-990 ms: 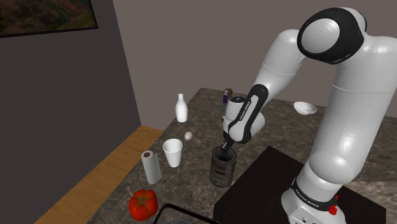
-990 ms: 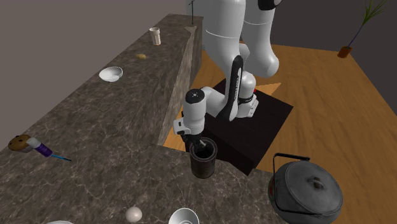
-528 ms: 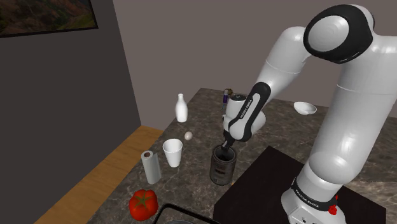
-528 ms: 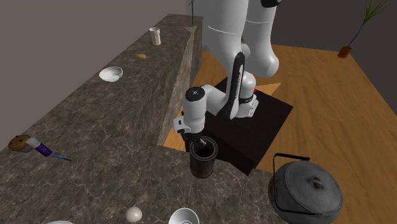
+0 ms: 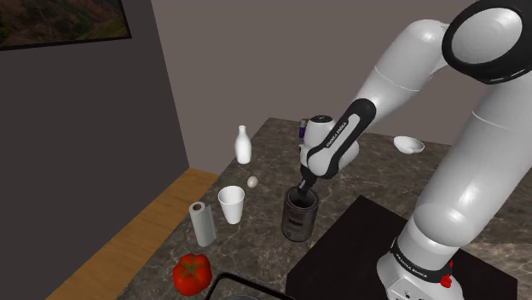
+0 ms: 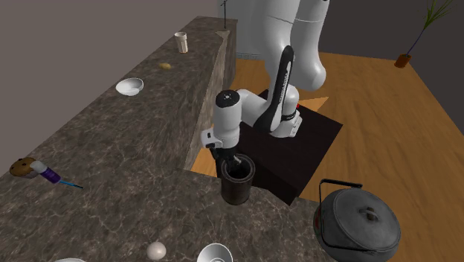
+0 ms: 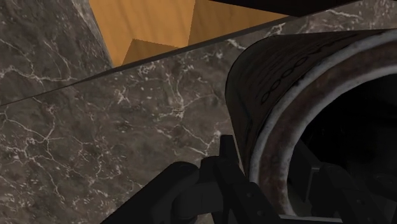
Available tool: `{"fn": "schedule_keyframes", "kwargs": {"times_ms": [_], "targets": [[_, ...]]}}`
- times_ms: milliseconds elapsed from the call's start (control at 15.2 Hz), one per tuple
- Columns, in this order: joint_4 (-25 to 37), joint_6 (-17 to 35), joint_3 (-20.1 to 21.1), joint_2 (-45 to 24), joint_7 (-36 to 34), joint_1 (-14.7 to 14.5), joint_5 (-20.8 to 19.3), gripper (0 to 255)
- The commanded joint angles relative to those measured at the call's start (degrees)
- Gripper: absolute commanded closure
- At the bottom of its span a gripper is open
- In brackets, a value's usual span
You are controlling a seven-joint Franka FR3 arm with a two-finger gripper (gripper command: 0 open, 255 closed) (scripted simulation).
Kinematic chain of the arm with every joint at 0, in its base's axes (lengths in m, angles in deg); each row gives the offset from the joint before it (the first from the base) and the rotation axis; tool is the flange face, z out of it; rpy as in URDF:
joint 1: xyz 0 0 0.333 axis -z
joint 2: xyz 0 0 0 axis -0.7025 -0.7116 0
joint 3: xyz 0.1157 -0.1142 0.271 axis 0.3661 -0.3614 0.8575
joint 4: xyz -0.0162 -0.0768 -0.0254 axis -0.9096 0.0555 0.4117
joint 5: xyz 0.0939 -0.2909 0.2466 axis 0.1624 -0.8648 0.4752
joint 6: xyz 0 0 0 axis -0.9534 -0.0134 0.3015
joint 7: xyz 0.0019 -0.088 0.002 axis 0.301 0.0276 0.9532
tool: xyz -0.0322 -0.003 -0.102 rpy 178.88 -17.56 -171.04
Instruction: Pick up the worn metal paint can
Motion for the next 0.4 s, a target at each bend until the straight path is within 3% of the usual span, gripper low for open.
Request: {"fn": "schedule_keyframes", "kwargs": {"times_ms": [0, 330], "targets": [[0.0, -2.0, 0.0, 2.1, 0.2, 0.0, 0.2, 255], [0.0, -5.3, 0.0, 5.4, 0.4, -0.1, 0.5, 255]]}}
